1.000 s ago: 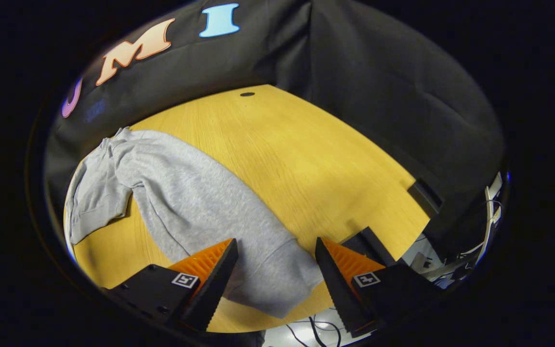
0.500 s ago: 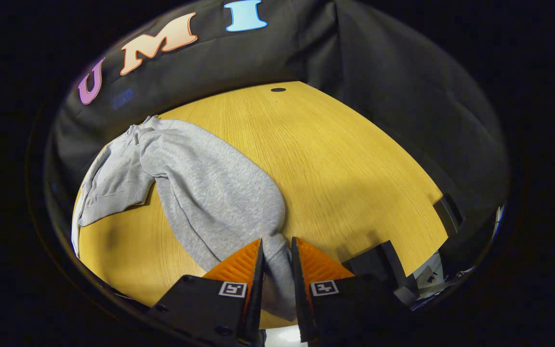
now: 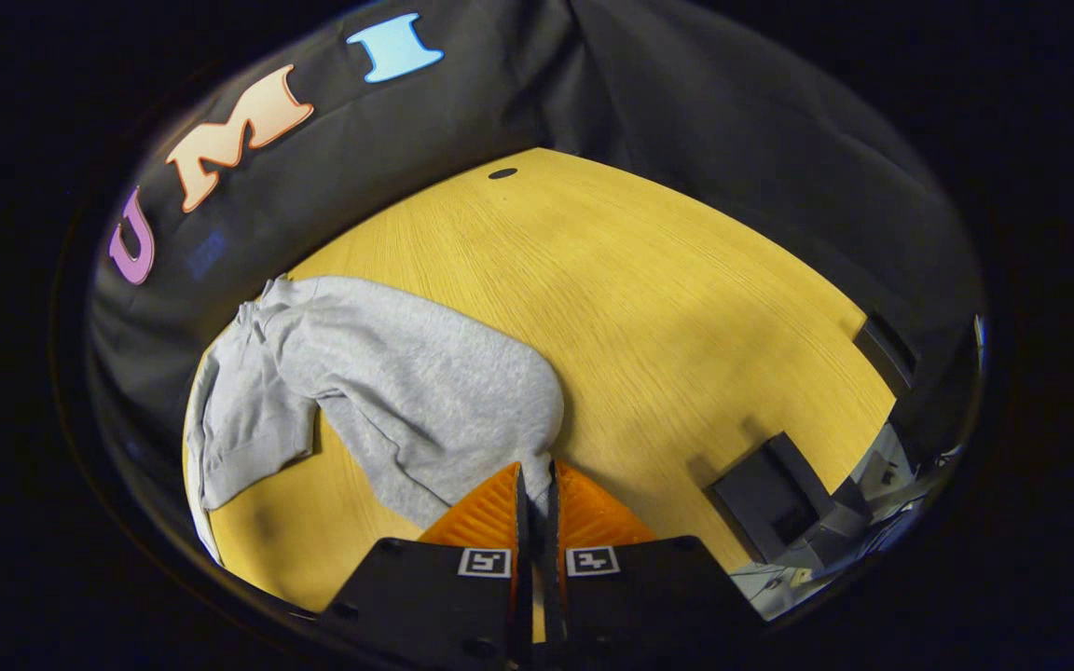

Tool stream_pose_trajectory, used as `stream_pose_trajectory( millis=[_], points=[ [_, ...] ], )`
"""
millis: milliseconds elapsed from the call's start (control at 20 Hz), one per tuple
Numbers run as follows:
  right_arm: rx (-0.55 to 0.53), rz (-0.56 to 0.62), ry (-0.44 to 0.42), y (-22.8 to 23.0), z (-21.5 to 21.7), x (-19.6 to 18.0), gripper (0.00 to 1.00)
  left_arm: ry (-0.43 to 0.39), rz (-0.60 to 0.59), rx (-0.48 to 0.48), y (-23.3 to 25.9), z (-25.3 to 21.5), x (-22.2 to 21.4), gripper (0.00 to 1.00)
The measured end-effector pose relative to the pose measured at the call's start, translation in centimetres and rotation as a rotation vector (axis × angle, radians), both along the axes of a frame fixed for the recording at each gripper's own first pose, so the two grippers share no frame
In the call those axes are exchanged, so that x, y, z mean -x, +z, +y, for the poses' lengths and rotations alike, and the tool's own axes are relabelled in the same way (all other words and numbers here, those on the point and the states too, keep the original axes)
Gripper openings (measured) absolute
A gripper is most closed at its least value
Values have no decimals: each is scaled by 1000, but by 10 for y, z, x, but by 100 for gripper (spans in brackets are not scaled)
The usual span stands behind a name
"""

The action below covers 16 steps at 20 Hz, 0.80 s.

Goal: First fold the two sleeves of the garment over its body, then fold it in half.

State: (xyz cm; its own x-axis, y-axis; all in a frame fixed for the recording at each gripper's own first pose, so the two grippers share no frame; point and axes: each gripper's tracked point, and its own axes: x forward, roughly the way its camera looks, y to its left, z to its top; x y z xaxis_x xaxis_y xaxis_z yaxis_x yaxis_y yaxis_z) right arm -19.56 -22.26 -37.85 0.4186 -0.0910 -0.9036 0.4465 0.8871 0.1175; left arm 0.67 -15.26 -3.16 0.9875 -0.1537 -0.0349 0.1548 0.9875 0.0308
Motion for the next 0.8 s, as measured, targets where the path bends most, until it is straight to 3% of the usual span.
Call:
stream_pose_trajectory(
  millis=[50,200,800],
  points=[
    [-4,-22,-15,5,3,-11,7,8,0,-2,0,8,-1,95],
    [-14,-89,-27,25,16,-47,7,33,-2,-8,0,33,-2,95],
    [-2,-278,95,82,80,-159,5,163,4,-44,0,119,9,95]
  ],
)
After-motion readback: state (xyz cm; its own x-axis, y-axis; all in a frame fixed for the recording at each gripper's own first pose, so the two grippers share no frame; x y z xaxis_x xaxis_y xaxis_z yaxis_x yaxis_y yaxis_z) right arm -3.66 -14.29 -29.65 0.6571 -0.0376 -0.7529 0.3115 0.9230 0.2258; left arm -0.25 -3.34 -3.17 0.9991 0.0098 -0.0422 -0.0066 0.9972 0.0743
